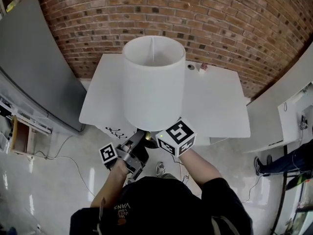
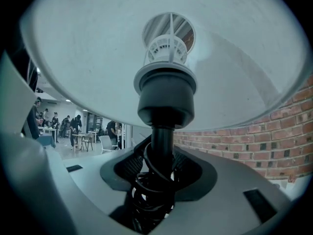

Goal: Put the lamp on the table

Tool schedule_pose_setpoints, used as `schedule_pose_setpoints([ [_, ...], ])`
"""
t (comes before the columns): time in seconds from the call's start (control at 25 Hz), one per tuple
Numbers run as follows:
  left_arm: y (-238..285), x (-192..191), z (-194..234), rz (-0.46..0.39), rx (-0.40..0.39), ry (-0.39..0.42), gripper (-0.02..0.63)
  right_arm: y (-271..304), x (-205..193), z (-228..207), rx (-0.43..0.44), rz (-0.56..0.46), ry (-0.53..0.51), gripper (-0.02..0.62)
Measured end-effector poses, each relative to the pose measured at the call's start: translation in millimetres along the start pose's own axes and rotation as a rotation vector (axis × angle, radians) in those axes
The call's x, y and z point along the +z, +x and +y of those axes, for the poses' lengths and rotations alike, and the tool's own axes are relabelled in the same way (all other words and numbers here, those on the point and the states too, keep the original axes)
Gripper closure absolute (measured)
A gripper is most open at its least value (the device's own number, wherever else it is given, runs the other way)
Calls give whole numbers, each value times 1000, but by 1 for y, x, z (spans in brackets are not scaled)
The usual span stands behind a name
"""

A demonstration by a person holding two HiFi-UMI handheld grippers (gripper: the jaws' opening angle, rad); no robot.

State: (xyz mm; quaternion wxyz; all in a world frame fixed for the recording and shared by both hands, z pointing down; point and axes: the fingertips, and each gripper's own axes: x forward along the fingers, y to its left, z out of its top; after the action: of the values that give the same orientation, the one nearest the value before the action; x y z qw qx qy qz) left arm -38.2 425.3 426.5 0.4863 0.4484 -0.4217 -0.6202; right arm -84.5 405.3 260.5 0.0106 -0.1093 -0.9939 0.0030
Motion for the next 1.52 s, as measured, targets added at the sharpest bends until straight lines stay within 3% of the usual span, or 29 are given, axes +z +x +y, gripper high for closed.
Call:
schedule_pose_setpoints([
  [0.24,55,-2,14,-71,-14,-7,485,-6,-6,-55,53,13,5,400],
  [0.56,95,14,25,-147,-11,-22,485,4,-13,-95,104,14,-1,400],
  [0.96,138,82,26,-168,-26,-14,485,58,-25,-138,92,29,-31,397],
  [1.24,180,144,17,-143,-17,-15,485,116,-27,-183,65,39,-44,333],
  [1.52,210,207,16,-126,2,-17,485,168,-39,-233,-14,35,-30,406],
])
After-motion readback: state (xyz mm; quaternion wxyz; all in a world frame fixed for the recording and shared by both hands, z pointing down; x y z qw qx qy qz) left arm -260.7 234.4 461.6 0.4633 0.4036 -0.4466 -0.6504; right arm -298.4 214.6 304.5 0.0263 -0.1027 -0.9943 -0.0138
